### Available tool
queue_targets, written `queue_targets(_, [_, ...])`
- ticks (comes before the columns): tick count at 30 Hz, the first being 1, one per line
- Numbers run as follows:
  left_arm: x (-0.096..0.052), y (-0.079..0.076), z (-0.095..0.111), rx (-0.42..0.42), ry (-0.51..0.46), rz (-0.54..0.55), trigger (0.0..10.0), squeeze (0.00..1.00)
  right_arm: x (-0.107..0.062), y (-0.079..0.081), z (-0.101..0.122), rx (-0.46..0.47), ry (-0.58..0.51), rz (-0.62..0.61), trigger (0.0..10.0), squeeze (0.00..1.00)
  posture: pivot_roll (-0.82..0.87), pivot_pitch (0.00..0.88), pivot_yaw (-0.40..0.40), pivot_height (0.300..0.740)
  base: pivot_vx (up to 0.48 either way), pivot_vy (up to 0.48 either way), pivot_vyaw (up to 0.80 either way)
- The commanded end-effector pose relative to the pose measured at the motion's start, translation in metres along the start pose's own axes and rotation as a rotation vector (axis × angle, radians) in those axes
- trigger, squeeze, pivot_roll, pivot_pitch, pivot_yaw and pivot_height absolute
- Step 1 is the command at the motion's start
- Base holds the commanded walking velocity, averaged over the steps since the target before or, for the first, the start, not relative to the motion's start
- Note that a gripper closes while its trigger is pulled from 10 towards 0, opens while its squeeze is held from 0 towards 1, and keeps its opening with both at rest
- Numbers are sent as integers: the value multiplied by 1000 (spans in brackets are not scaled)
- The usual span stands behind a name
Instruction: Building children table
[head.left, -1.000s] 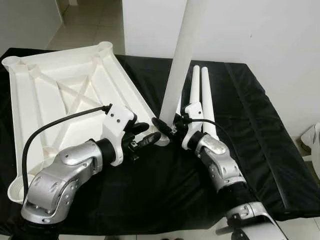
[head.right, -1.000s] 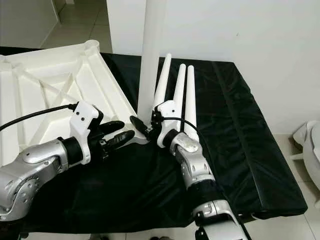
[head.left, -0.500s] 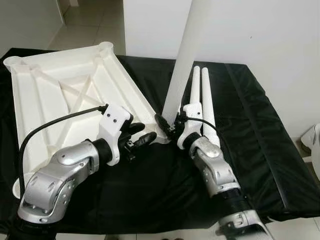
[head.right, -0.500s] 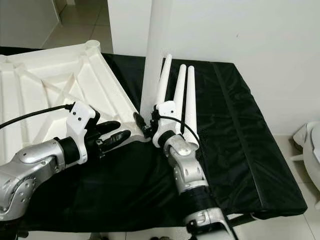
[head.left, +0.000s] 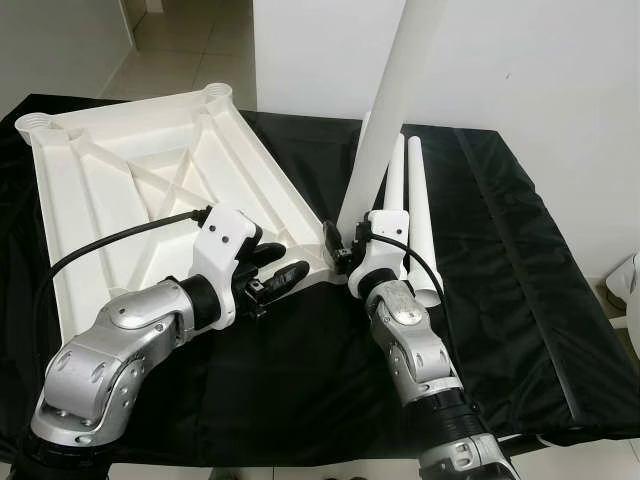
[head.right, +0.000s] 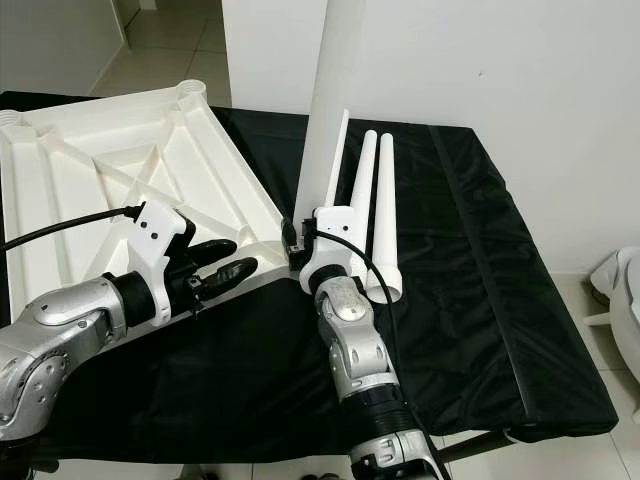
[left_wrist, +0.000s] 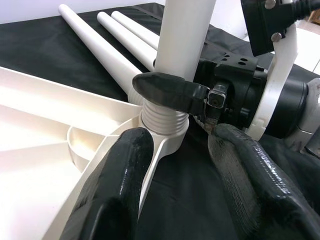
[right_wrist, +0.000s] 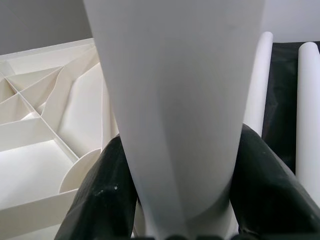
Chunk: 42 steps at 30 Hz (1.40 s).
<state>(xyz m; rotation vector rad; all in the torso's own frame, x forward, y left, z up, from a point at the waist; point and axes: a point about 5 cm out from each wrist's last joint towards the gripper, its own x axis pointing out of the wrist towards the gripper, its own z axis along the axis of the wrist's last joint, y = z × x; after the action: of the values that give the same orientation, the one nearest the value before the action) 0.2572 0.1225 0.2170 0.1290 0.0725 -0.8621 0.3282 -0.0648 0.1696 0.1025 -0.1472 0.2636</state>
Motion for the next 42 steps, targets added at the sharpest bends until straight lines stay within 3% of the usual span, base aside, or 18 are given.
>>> queue_targets(1, [0, 2, -1, 0, 7, 28, 10000, 0, -4, -4, -7, 52, 26, -65, 10000, 0, 30, 121, -74, 740, 0, 0, 0])
queue_targets(3, [0, 2, 0, 0, 7, 28, 10000, 0, -4, -4, -7, 49, 23, -65, 10000, 0, 30, 121, -74, 740, 0, 0, 0])
queue_targets(4, [1, 3, 0, 1, 5, 28, 10000, 0, -5, -5, -6, 66, 13, -55, 10000, 1000, 26, 122, -73, 740, 0, 0, 0])
queue_targets(12, [3, 2, 1, 3, 3, 20, 10000, 0, -7, -4, -1, 95, -22, 38, 10000, 1000, 18, 122, -66, 740, 0, 0, 0])
queue_targets(14, [3, 3, 1, 3, 3, 18, 10000, 0, -7, -3, 0, 102, -28, 97, 10000, 1000, 17, 125, -66, 740, 0, 0, 0])
queue_targets(15, [3, 3, 1, 2, 3, 15, 10000, 0, -8, -5, 2, 104, -15, 222, 10000, 1000, 15, 127, -64, 740, 0, 0, 0])
queue_targets(17, [3, 3, 2, 2, 3, 15, 10000, 0, -8, -7, 3, 97, -8, 262, 10000, 1000, 15, 127, -64, 740, 0, 0, 0])
queue_targets(18, [3, 3, 2, 2, 2, 14, 10000, 0, -8, -10, 3, 85, -4, 296, 10000, 0, 14, 126, -64, 740, 0, 0, 0])
queue_targets(20, [4, 2, 2, 4, 0, 12, 10000, 0, -6, -22, 3, 56, -3, 354, 10000, 0, 16, 125, -65, 740, 0, 0, 0])
queue_targets(27, [4, 3, 2, 3, -2, 14, 10000, 0, -1, -38, 0, 12, 21, 413, 10000, 0, 18, 120, -67, 740, 0, 0, 0])
queue_targets(32, [5, 3, 3, 2, -6, 14, 10000, 0, 5, -53, -4, -3, 70, 532, 10000, 0, 22, 114, -65, 740, 0, 0, 0])
queue_targets(42, [4, 3, 5, 6, -9, 12, 10000, 0, 11, -63, -7, -30, 107, 618, 10000, 0, 33, 103, -59, 740, 0, 0, 0])
